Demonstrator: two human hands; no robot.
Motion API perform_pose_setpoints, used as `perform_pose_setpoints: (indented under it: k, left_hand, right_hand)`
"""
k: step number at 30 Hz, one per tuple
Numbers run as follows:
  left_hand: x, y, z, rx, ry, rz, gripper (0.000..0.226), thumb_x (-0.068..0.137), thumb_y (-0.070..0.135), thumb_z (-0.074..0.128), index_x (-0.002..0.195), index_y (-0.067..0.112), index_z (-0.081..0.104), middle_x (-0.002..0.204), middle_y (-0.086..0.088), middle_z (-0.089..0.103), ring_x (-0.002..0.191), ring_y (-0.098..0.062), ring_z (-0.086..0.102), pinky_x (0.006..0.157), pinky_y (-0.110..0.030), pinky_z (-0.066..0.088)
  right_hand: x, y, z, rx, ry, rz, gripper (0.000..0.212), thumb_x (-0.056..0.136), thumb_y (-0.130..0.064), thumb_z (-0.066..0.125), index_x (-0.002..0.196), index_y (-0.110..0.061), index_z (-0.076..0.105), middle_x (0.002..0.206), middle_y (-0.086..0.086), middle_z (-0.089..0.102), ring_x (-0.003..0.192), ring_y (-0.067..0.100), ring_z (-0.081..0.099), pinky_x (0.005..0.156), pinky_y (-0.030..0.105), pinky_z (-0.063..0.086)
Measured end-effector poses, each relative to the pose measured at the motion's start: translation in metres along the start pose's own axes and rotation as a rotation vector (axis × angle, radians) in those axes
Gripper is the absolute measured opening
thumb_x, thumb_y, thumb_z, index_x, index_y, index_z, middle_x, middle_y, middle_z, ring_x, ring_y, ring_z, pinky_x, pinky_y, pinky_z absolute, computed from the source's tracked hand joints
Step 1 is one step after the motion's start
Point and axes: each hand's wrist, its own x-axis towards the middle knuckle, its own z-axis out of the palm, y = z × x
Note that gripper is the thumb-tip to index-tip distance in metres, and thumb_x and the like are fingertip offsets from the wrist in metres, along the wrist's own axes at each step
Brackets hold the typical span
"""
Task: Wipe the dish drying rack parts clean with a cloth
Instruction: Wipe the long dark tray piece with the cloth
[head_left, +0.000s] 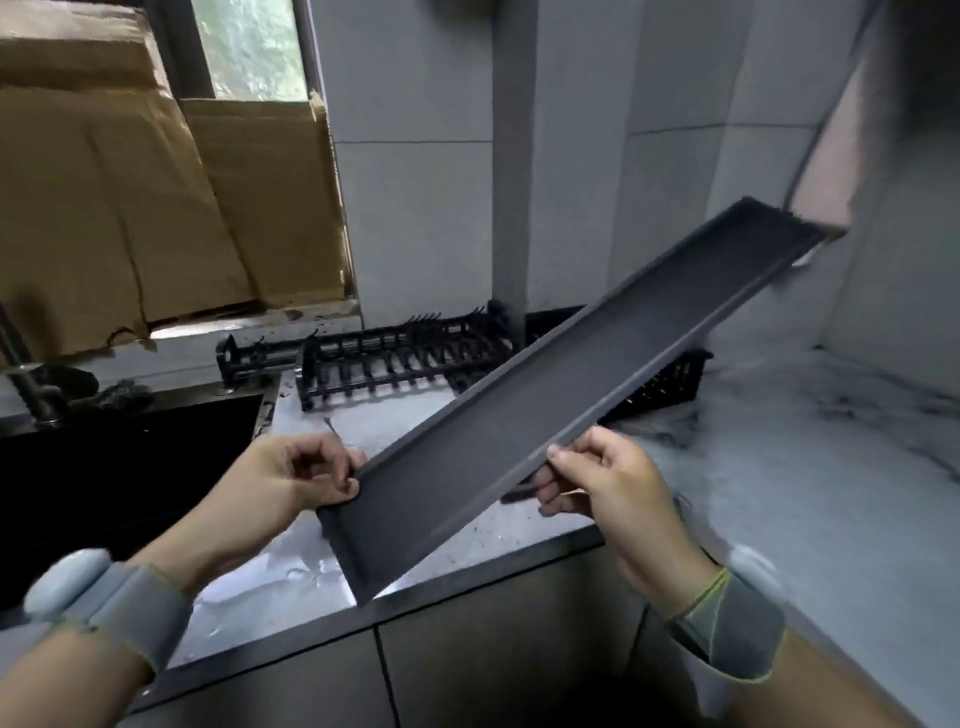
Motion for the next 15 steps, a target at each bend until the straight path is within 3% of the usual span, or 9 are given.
perform_pose_setpoints:
  k: [3, 7, 13, 15]
  left_hand:
    - [0.032, -0.001, 0.043, 0.087, -0.185, -0.034, 0.037, 0.070, -0.020, 0.074, 0.059, 0.014, 0.064, 0.085, -0.010, 0.070, 0.078, -0.018, 0.061, 0.067, -0.020, 0.049]
    - [0.073, -0.001, 0.119, 0.128, -0.275, -0.068, 0.049, 0.078, -0.031, 0.057, 0.059, 0.013, 0.068, 0.072, -0.015, 0.066, 0.068, -0.018, 0.060, 0.063, -0.017, 0.050]
    - [0.126, 0.014, 0.224, 0.202, -0.328, -0.063, 0.031, 0.078, -0.011, 0.072, 0.068, 0.018, 0.079, 0.074, -0.012, 0.070, 0.073, -0.021, 0.059, 0.075, -0.034, 0.048]
    - [0.140, 0.016, 0.252, 0.191, -0.317, -0.078, 0.034, 0.077, -0.011, 0.071, 0.068, 0.020, 0.080, 0.076, -0.008, 0.073, 0.079, -0.023, 0.062, 0.086, -0.043, 0.054]
  right_hand:
    - [-0.014, 0.015, -0.045, -0.007, 0.157, 0.068, 0.018, 0.096, -0.003, 0.057, 0.079, 0.003, 0.057, 0.070, 0.018, 0.065, 0.060, 0.024, 0.061, 0.054, 0.031, 0.055]
    - [-0.008, 0.025, -0.110, -0.057, 0.302, 0.144, 0.022, 0.097, -0.008, 0.057, 0.077, 0.000, 0.058, 0.070, 0.016, 0.065, 0.058, 0.021, 0.061, 0.051, 0.028, 0.053]
    - [0.023, 0.030, -0.209, -0.157, 0.476, 0.221, 0.022, 0.097, -0.012, 0.059, 0.076, -0.006, 0.057, 0.068, 0.016, 0.062, 0.051, 0.022, 0.056, 0.049, 0.031, 0.052]
    - [0.037, 0.031, -0.234, -0.286, 0.540, 0.216, 0.023, 0.093, -0.018, 0.063, 0.073, -0.008, 0.058, 0.071, 0.016, 0.065, 0.056, 0.027, 0.058, 0.055, 0.040, 0.055]
